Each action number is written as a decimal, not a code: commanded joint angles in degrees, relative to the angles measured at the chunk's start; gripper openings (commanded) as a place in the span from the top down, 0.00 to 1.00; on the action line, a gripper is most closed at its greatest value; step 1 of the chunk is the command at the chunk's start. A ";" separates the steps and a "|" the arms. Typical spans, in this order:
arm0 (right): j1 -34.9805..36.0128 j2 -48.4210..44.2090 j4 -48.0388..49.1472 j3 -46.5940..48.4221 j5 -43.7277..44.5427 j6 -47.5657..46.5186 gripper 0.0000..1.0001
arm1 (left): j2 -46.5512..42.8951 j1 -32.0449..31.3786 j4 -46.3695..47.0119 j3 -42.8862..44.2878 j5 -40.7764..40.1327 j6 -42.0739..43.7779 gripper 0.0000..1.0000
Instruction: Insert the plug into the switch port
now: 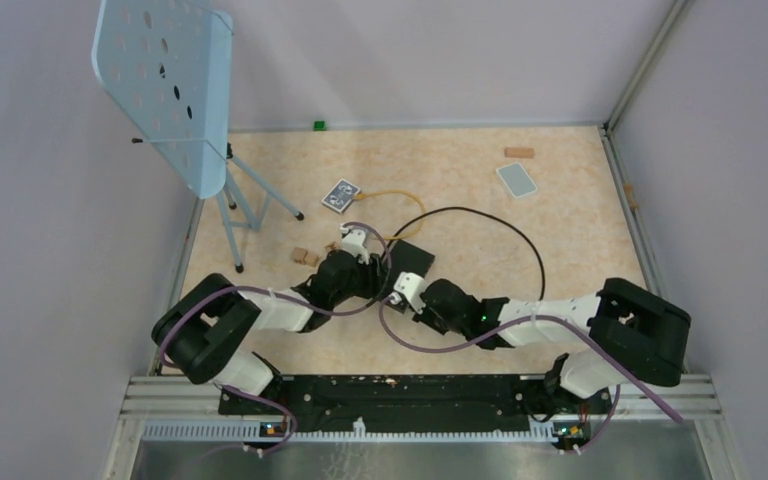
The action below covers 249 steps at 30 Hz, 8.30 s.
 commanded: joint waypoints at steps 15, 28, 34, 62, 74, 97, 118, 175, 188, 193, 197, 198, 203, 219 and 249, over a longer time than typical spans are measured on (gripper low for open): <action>-0.19 -12.15 9.15 -7.83 -2.58 3.65 1.00 | 1.81 -0.33 -18.45 2.02 19.55 1.49 0.50; -0.25 0.29 13.19 6.16 -5.46 -0.74 1.00 | -0.85 -9.49 -11.39 -5.19 19.17 -7.06 0.50; -0.16 -2.06 12.56 2.41 -8.41 0.97 1.00 | -10.74 -9.45 -18.49 -7.68 11.26 -7.87 0.45; -7.34 -22.62 -14.43 4.28 -3.89 23.62 0.66 | -38.43 -2.45 -59.10 13.88 -11.65 -1.41 0.02; -37.52 -25.24 -23.19 8.16 -11.15 40.44 0.62 | -40.19 -2.49 -67.08 21.02 -11.80 0.76 0.01; -51.85 21.82 -39.60 54.11 -5.48 14.96 0.14 | -40.22 -2.60 -67.05 22.27 -6.97 8.56 0.01; -58.34 36.42 -28.46 60.72 -7.98 -0.14 0.13 | -39.44 -2.61 -66.84 22.21 -6.48 9.09 0.01; -46.84 10.91 -22.84 34.08 2.11 31.46 0.99 | -37.31 -2.51 -66.93 22.41 -6.07 9.38 0.01; -24.60 7.58 -23.24 20.94 18.89 59.25 0.97 | -38.42 -2.55 -66.93 22.38 -6.42 9.07 0.01; -23.98 10.62 -21.54 22.83 16.31 65.64 0.78 | -38.94 -2.51 -66.88 22.23 -6.49 8.96 0.01; -23.94 13.73 -22.96 27.59 13.44 67.40 0.53 | -39.06 -2.52 -66.83 22.23 -6.69 8.89 0.01; -23.96 14.43 -23.23 28.64 12.46 67.48 0.49 | -39.06 -2.58 -66.84 22.21 -6.63 8.83 0.01; -23.97 15.91 -23.22 29.99 9.41 68.85 0.25 | -39.05 -2.51 -66.84 22.22 -6.55 8.89 0.01; -24.46 15.96 -25.96 31.62 4.88 63.90 0.19 | -38.47 -2.51 -66.77 22.27 -6.31 9.07 0.01; -33.52 10.11 -21.55 36.04 -3.31 19.90 0.20 | -38.00 -2.51 -67.00 22.33 -6.62 8.90 0.01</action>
